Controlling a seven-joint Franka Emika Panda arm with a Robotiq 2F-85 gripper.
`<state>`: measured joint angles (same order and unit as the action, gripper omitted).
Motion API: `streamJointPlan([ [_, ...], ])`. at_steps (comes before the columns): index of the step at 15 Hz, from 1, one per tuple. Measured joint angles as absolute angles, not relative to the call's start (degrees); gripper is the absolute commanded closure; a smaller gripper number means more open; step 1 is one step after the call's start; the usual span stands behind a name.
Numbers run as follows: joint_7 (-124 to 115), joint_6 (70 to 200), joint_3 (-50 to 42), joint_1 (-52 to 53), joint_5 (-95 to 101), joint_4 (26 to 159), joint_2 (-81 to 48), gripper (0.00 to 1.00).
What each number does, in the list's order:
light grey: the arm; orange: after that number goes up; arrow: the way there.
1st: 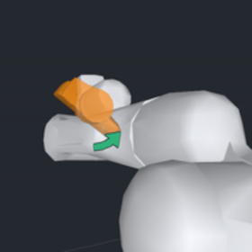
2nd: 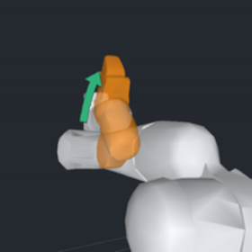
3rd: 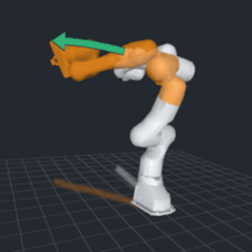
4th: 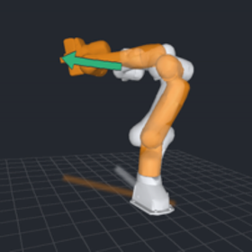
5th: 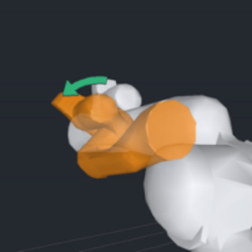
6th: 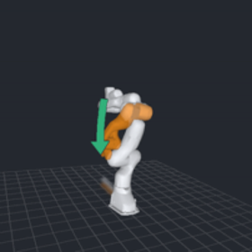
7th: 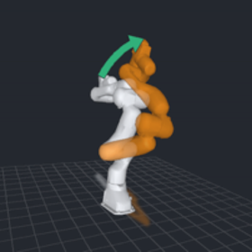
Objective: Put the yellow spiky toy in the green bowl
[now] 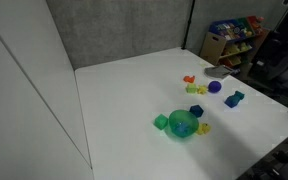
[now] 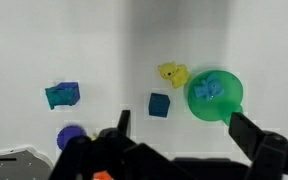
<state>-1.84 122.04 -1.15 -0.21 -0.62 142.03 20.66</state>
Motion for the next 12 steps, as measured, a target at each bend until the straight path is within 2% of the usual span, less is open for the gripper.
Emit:
streamJointPlan([
  [12, -1.4, 134.4, -4.6, -3.4, -2.6, 126.1, -10.0, 0.00],
])
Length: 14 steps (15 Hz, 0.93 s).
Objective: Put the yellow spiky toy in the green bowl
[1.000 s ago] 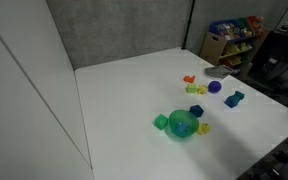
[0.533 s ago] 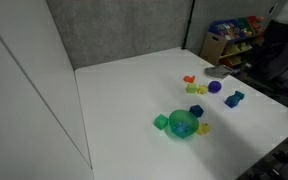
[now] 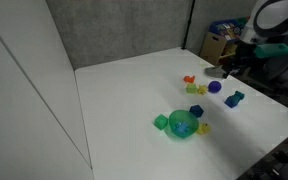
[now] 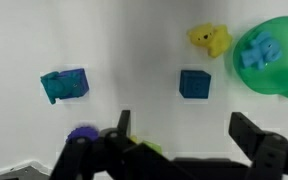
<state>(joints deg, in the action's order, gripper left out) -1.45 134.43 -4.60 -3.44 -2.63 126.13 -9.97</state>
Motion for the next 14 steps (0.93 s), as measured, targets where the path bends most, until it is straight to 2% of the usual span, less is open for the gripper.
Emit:
streamJointPlan([
  [8, -1.9, 136.4, -4.6, -4.7, -3.9, 108.9, -26.5, 0.00],
  [14, -2.0, 136.7, -4.8, -4.8, -3.8, 107.2, -28.2, 0.00],
])
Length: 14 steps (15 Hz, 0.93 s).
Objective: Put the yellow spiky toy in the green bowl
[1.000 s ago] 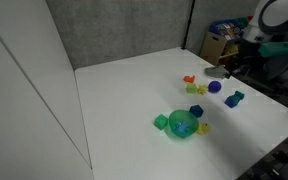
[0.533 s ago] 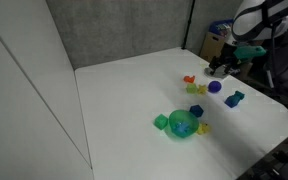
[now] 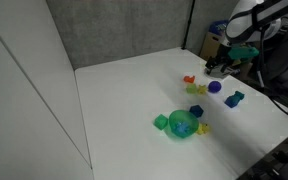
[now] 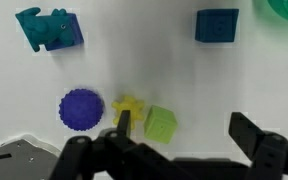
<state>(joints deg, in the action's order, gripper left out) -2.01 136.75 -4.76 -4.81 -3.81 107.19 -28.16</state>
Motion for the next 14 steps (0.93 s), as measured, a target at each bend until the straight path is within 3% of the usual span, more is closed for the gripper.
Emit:
streamJointPlan([
  [14, -3.1, 148.8, -6.6, -5.8, -3.8, 97.7, -44.6, 0.00],
])
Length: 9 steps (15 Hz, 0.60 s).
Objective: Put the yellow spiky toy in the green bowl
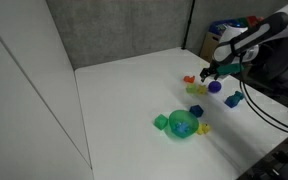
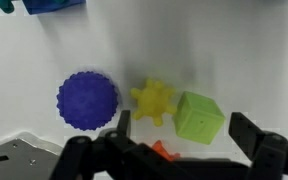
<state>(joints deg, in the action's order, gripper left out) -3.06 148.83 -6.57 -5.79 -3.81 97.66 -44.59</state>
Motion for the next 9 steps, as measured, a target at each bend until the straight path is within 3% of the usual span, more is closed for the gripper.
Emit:
streamJointPlan([
  [8, -4.7, 151.7, -6.8, -7.0, -3.8, 87.1, -56.1, 0.00],
  [9, -5.1, 151.7, -6.9, -7.0, -3.8, 85.9, -57.2, 0.08],
])
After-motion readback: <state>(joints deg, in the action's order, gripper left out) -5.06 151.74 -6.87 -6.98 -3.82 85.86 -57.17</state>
